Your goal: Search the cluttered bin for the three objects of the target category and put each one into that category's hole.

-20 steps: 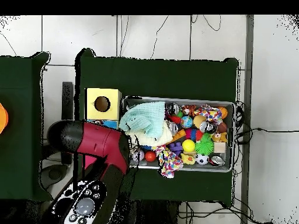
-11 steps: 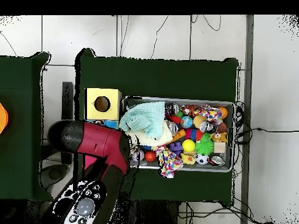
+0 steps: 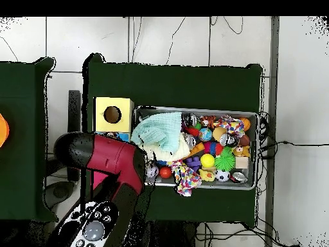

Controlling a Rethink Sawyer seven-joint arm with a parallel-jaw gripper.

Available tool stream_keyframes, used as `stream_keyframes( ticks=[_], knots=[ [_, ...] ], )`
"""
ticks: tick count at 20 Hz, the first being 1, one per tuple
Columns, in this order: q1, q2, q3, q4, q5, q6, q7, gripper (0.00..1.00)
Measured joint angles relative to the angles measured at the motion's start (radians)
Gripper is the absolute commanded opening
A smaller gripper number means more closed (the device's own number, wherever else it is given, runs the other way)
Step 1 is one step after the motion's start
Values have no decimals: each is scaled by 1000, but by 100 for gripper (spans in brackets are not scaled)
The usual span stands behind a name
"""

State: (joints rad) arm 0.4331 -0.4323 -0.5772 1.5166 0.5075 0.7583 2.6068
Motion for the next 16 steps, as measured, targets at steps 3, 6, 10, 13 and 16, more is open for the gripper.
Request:
stream_keyframes(
  ticks=[3, 6, 10, 13, 16],
  knots=[
    [-7, -12, 0, 2, -1, 0, 0, 100],
    [-24, -26, 0, 5, -2, 0, 0, 100],
    [-79, -57, -1, 8, -6, 0, 0, 100],
    [-135, -82, 1, 15, -12, -2, 0, 100],
    [-188, -104, 4, 28, -21, -11, 0, 100]
  ],
)
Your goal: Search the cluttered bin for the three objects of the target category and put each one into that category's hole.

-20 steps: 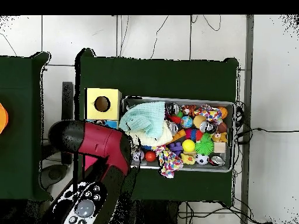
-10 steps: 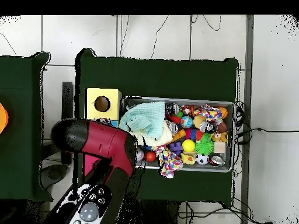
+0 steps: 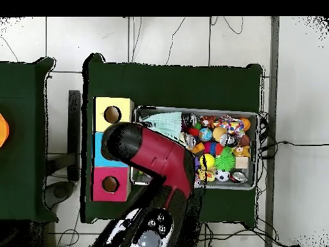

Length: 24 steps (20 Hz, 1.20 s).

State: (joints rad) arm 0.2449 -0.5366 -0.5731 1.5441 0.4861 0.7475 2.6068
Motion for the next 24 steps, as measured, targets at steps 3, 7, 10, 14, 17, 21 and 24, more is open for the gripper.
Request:
stream_keyframes(
  ticks=[3, 7, 10, 14, 17, 21, 24],
  knots=[
    [-57, -24, 10, 25, -18, -27, 0, 100],
    [-123, -52, 37, 61, -61, -72, 0, 100],
    [-164, -73, 69, 86, -115, -102, 0, 100],
    [-177, -81, 92, 106, -145, -113, 0, 100],
    [-179, -82, 118, 123, -166, -123, 0, 100],
    [-179, -76, 146, 135, -169, -135, 0, 100],
    [-180, -67, 165, 136, -169, -146, 0, 100]
  ],
)
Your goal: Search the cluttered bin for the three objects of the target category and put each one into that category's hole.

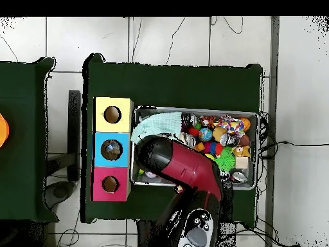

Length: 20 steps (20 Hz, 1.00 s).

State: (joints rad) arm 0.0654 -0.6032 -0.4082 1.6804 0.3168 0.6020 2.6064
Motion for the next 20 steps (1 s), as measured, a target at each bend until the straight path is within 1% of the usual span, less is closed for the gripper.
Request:
stream_keyframes(
  ticks=[7, 12, 20],
  knots=[
    [-23, 29, 46, 2, 0, -33, 0, 100],
    [-61, 65, 79, 2, -4, -79, 0, 100],
    [-101, 119, 90, 2, -40, -138, 0, 100]
  ],
)
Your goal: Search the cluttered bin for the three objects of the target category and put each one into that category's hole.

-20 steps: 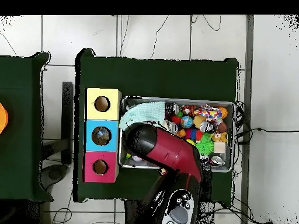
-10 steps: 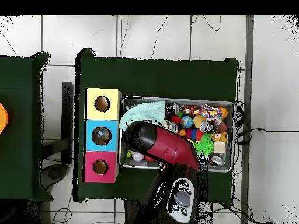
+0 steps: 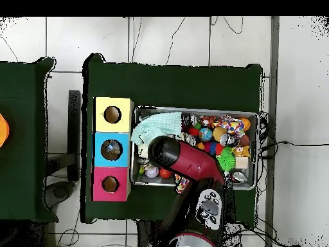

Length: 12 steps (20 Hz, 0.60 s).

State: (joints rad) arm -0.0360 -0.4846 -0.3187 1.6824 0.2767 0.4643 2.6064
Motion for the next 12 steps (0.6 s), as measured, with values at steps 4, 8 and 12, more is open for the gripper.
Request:
stream_keyframes(
  ticks=[4, 8, 12],
  knots=[
    [-3, 26, 1, 0, -6, -14, 0, 100],
    [-3, 50, 7, 0, -6, -28, 0, 100],
    [-2, 70, 18, -1, -6, -51, 0, 100]
  ],
)
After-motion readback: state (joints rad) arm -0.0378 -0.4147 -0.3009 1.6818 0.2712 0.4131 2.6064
